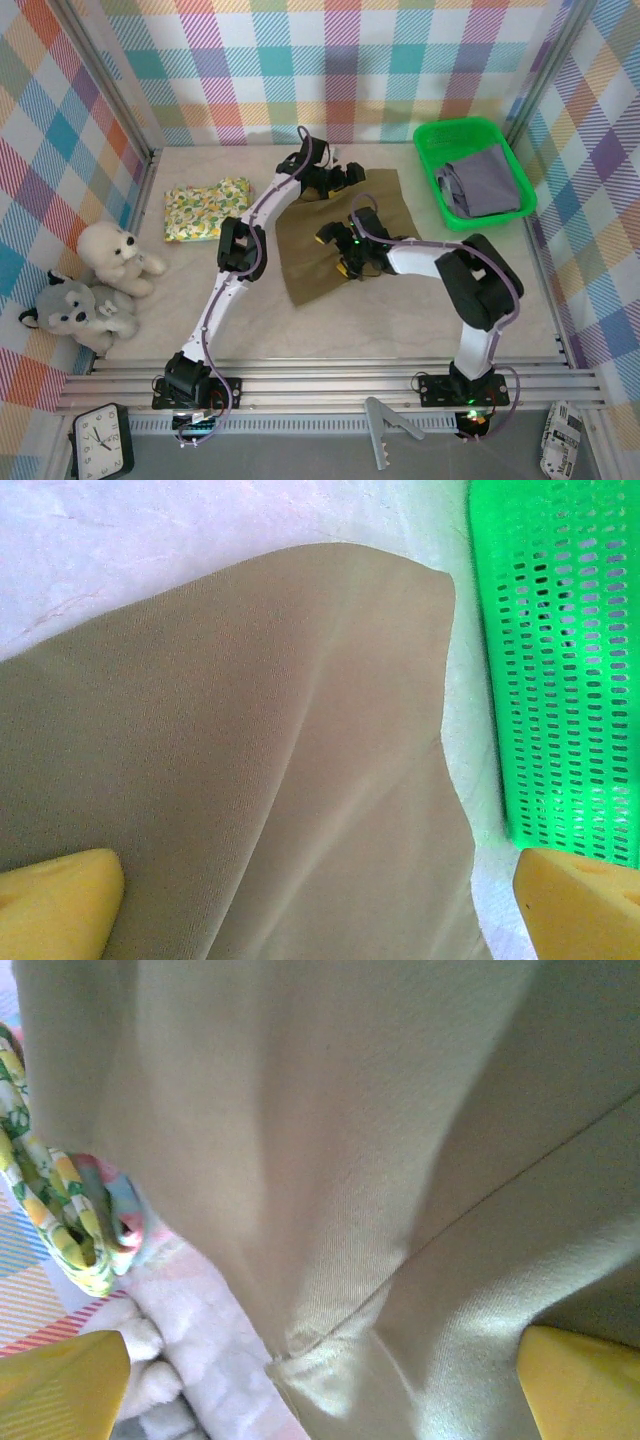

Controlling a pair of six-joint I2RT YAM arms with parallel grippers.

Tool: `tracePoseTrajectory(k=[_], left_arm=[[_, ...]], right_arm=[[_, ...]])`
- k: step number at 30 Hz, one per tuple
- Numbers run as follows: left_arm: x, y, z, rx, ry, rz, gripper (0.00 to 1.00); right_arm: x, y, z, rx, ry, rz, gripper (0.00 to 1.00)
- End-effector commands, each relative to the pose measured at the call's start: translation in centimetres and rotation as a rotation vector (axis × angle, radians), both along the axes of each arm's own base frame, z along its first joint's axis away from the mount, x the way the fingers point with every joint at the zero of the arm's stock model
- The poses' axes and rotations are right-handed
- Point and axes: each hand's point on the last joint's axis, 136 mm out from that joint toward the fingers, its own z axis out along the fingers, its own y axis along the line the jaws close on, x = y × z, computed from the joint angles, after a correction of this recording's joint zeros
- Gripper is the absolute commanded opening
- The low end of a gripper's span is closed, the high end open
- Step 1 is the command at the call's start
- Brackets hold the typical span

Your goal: Fold and stack the skirts

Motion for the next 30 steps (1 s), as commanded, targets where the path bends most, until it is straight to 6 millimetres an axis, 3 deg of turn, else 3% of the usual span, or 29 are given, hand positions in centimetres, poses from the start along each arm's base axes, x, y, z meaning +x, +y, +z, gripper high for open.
tracePoseTrajectory(k=[1,6,9,15,21,27,30], left_arm=[[-1.8,0.0,-6.6,0.073,0.071,-0.064,1.0],[-0.5,0.2,-4.6,0.026,0.0,-0.089,1.0],[0.5,0.9,-1.9,0.039,-0.074,-0.086,1.0],[2.6,3.5,6.4,0.0,-0.209,-0.036,1.0],[1.9,4.4,15.0,-0.053,-0.31,-0.019,1.0],[0.2,5.7,18.7,-0.02,-0.296,0.025,1.0],[-0.6,7.4,19.5,0.042,-0.242,0.116,1.0]], right_arm=[[-0.4,2.4,-1.9,0.004,0.073,-0.021,0.99],[-0.3,4.7,-1.1,-0.017,0.039,-0.022,0.99],[0.1,4.0,-0.4,-0.038,0.007,-0.067,0.99],[-0.5,0.7,2.6,-0.09,-0.115,-0.112,0.99],[-2.3,-2.2,5.5,-0.205,-0.227,-0.037,0.99],[-3.3,-7.5,6.3,-0.329,-0.31,-0.044,0.99],[-3.9,-11.4,5.5,-0.35,-0.241,-0.051,0.99]])
